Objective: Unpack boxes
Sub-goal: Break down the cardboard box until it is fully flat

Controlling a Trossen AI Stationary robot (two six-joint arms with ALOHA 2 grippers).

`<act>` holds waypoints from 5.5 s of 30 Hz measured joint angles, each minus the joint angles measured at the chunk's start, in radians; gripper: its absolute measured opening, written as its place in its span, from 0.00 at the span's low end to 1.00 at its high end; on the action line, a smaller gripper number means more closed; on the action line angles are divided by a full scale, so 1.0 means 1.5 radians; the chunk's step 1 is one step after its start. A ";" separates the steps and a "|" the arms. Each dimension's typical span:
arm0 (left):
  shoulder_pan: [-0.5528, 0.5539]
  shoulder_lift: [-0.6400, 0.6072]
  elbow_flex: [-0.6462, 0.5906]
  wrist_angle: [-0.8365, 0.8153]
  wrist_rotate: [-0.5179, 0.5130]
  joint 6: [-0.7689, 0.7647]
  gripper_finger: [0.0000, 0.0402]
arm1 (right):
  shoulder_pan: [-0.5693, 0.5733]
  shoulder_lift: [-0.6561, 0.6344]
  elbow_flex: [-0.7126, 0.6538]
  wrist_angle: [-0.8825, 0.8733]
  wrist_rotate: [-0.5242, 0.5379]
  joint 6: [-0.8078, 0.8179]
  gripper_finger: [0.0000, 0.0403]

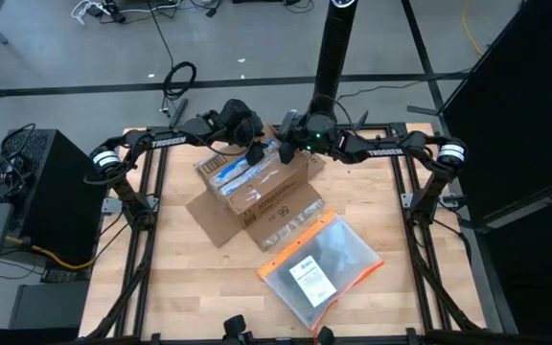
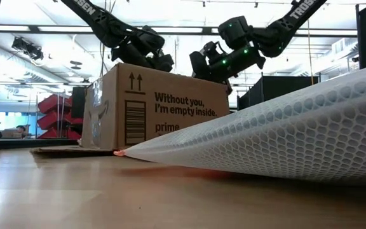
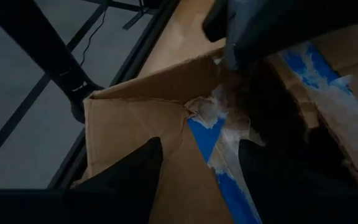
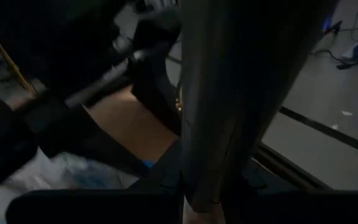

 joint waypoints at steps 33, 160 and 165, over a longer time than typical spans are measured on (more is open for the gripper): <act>0.005 -0.135 0.051 -0.026 0.121 -0.027 0.52 | -0.027 -0.054 0.004 -0.140 -0.060 0.128 0.10; -0.356 -0.018 0.002 -0.031 -0.277 -0.304 0.39 | -0.106 -0.175 0.004 -0.461 -0.387 0.269 0.10; -0.357 -0.019 0.003 -0.042 -0.281 -0.309 0.39 | -0.102 -0.183 0.004 -0.503 -0.422 0.268 0.10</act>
